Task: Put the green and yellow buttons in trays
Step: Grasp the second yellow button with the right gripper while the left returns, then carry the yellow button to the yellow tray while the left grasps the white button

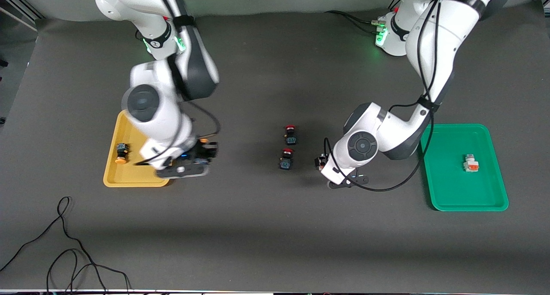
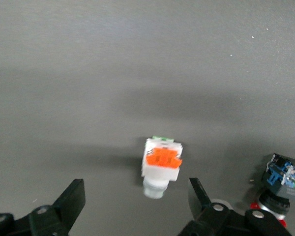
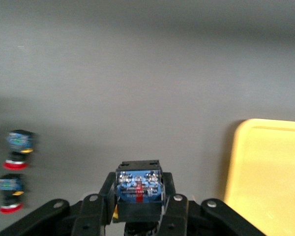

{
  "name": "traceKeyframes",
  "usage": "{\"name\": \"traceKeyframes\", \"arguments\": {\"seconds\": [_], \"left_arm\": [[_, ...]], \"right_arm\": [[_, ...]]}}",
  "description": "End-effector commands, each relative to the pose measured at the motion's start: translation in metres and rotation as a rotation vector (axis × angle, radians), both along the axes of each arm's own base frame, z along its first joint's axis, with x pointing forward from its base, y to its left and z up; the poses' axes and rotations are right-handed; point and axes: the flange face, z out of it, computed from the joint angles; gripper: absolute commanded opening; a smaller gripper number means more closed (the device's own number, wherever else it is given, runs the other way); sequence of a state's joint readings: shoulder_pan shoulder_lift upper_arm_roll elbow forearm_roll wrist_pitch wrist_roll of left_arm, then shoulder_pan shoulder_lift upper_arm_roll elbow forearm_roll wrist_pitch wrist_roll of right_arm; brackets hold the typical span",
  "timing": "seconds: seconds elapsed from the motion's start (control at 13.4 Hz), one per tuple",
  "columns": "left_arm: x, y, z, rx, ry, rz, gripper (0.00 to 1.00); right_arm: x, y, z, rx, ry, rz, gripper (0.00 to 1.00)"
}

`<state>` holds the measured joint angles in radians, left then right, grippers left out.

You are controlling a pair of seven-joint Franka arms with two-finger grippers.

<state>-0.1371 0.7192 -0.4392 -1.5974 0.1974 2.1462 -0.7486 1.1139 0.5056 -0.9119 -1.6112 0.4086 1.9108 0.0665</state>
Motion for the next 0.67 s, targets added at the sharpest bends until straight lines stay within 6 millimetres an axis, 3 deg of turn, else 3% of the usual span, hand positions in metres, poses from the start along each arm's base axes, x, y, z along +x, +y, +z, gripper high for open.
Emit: {"name": "traceKeyframes", "arguments": {"seconds": [0.0, 0.15, 0.22, 0.3, 0.45, 0.6], "left_arm": [[-0.003, -0.022, -0.019, 0.022, -0.047, -0.041, 0.94], [-0.006, -0.025, -0.032, 0.039, -0.049, -0.064, 0.94], [-0.006, -0.026, -0.037, 0.038, -0.062, -0.075, 0.93], [-0.011, -0.031, -0.046, 0.052, -0.065, -0.101, 0.73], [-0.011, -0.03, -0.05, 0.064, -0.067, -0.101, 0.01], [-0.009, -0.029, -0.046, 0.068, -0.066, -0.07, 0.0]], "right_arm": [[-0.013, -0.095, 0.009, 0.04, 0.036, 0.046, 0.28], [-0.014, -0.168, 0.002, 0.027, 0.051, 0.101, 0.28], [-0.017, -0.192, -0.008, 0.026, 0.065, 0.098, 0.28], [-0.021, -0.209, -0.016, 0.025, 0.07, 0.088, 0.27], [-0.033, -0.244, -0.054, 0.014, 0.055, 0.083, 0.25], [-0.053, -0.253, -0.104, 0.017, 0.037, 0.032, 0.25]]}}
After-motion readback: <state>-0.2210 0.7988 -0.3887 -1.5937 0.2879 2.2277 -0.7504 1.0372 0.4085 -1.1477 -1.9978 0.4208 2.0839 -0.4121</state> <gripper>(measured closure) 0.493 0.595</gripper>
